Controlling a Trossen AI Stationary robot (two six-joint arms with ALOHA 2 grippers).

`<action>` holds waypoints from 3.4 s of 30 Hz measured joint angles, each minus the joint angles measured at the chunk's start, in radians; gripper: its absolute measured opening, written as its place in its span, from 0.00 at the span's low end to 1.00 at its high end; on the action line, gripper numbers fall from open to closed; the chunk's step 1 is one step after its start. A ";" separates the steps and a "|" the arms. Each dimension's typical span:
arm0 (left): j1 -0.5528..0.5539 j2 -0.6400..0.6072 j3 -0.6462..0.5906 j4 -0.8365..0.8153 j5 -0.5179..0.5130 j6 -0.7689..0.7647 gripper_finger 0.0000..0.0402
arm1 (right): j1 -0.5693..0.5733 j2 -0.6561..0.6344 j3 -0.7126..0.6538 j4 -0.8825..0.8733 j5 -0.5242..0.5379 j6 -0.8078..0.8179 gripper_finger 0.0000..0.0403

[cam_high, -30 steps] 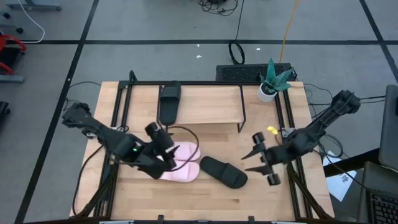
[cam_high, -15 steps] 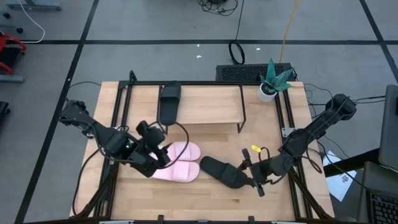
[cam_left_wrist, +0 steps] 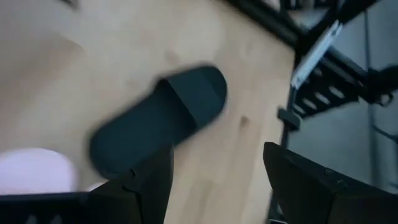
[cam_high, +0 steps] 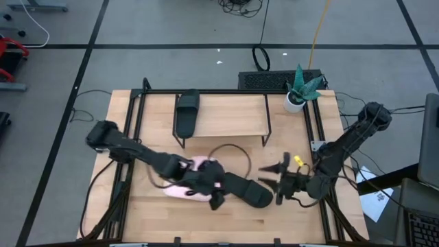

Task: Pick and place slides into the shelf
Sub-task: Put the black slide on the shelf

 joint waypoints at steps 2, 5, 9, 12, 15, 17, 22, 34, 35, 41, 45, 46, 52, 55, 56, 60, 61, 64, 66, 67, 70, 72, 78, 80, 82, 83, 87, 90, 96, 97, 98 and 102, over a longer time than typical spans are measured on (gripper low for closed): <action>0.031 0.051 0.000 0.059 0.093 0.000 0.61 | 0.028 0.000 0.000 0.082 0.175 -0.116 0.40; 0.067 0.115 0.000 0.146 0.198 -0.016 0.61 | 0.073 -0.001 0.000 0.272 0.431 -0.346 0.40; 0.106 0.180 -0.001 0.245 0.265 -0.059 0.61 | 0.117 -0.011 0.000 0.521 0.506 -0.608 0.40; 0.130 0.207 0.000 0.277 0.276 -0.111 0.61 | 0.127 -0.018 0.000 0.628 0.517 -0.655 0.40; 0.142 0.233 0.000 0.290 0.275 -0.146 0.61 | 0.120 -0.025 0.000 0.633 0.516 -0.672 0.40; 0.148 0.249 0.000 0.310 0.275 -0.166 0.61 | 0.106 -0.026 0.000 0.638 0.516 -0.681 0.40; 0.145 0.274 0.000 0.332 0.275 -0.201 0.61 | 0.074 -0.032 0.000 0.675 0.486 -0.685 0.40; 0.130 0.291 -0.001 0.369 0.217 -0.209 0.61 | -0.010 -0.074 0.002 1.042 0.011 -0.818 0.40; 0.129 0.298 -0.001 0.391 0.212 -0.210 0.61 | -0.017 -0.077 0.002 1.053 -0.028 -0.822 0.40; 0.129 0.320 0.000 0.419 0.183 -0.205 0.61 | -0.051 -0.087 0.002 1.083 -0.142 -0.823 0.40; 0.129 0.348 0.010 0.417 0.169 -0.190 0.61 | -0.067 -0.087 0.002 1.084 -0.142 -0.801 0.40; 0.129 0.353 0.011 0.406 0.167 -0.187 0.61 | -0.070 -0.087 0.002 1.082 -0.142 -0.797 0.40; 0.129 0.383 0.017 0.413 0.143 -0.178 0.61 | -0.072 -0.087 0.002 1.085 -0.165 -0.788 0.40; 0.129 0.400 0.017 0.427 0.148 -0.187 0.61 | -0.072 -0.087 0.002 1.084 -0.168 -0.787 0.40; 0.127 0.415 0.016 0.449 0.149 -0.191 0.61 | -0.072 -0.087 0.002 1.084 -0.168 -0.787 0.40; 0.117 0.460 0.019 0.559 0.176 -0.217 0.61 | -0.072 -0.087 0.002 1.085 -0.167 -0.788 0.40; 0.115 0.468 0.022 0.571 0.187 -0.225 0.60 | -0.072 -0.087 0.002 1.084 -0.166 -0.788 0.40; 0.113 0.470 0.021 0.557 0.215 -0.232 0.52 | -0.072 -0.087 0.002 1.084 -0.163 -0.789 0.40; 0.115 0.468 0.021 0.550 0.220 -0.211 0.41 | -0.072 -0.087 0.002 1.082 -0.164 -0.788 0.40; 0.117 0.463 0.021 0.551 0.226 -0.193 0.34 | -0.072 -0.087 0.002 1.081 -0.164 -0.788 0.40; 0.118 0.453 0.026 0.566 0.230 -0.142 0.10 | -0.072 -0.087 0.002 1.080 -0.163 -0.788 0.40; 0.118 0.443 0.030 0.560 0.230 -0.125 0.04 | -0.072 -0.087 0.002 1.079 -0.163 -0.783 0.40; 0.118 0.377 0.050 0.565 0.228 -0.095 0.01 | -0.072 -0.087 0.002 1.079 -0.164 -0.774 0.40; 0.114 0.336 0.048 0.534 0.223 -0.086 0.01 | -0.072 -0.086 0.002 1.079 -0.166 -0.790 0.40; 0.112 0.293 0.049 0.522 0.186 -0.083 0.01 | -0.070 -0.087 0.002 1.080 -0.171 -0.802 0.40; 0.108 0.266 0.050 0.486 0.161 -0.083 0.01 | -0.070 -0.086 0.002 1.078 -0.188 -0.802 0.40; 0.091 0.156 0.050 0.362 0.033 -0.094 0.00 | -0.070 -0.090 0.002 1.079 -0.317 -0.843 0.40; 0.071 0.072 0.049 0.295 -0.100 -0.123 0.00 | -0.070 -0.095 0.002 1.096 -0.377 -0.892 0.40; 0.014 -0.063 0.049 0.250 -0.449 -0.165 0.00 | -0.070 -0.105 0.025 1.102 -0.376 -0.903 0.40; 0.011 -0.072 0.049 0.281 -0.499 -0.164 0.00 | -0.070 -0.107 0.026 1.100 -0.376 -0.908 0.40; 0.008 -0.081 0.051 0.306 -0.533 -0.163 0.00 | -0.070 -0.108 0.028 1.095 -0.375 -0.910 0.40; 0.004 -0.093 0.049 0.428 -0.657 -0.104 0.00 | -0.070 -0.107 0.038 1.068 -0.376 -0.895 0.40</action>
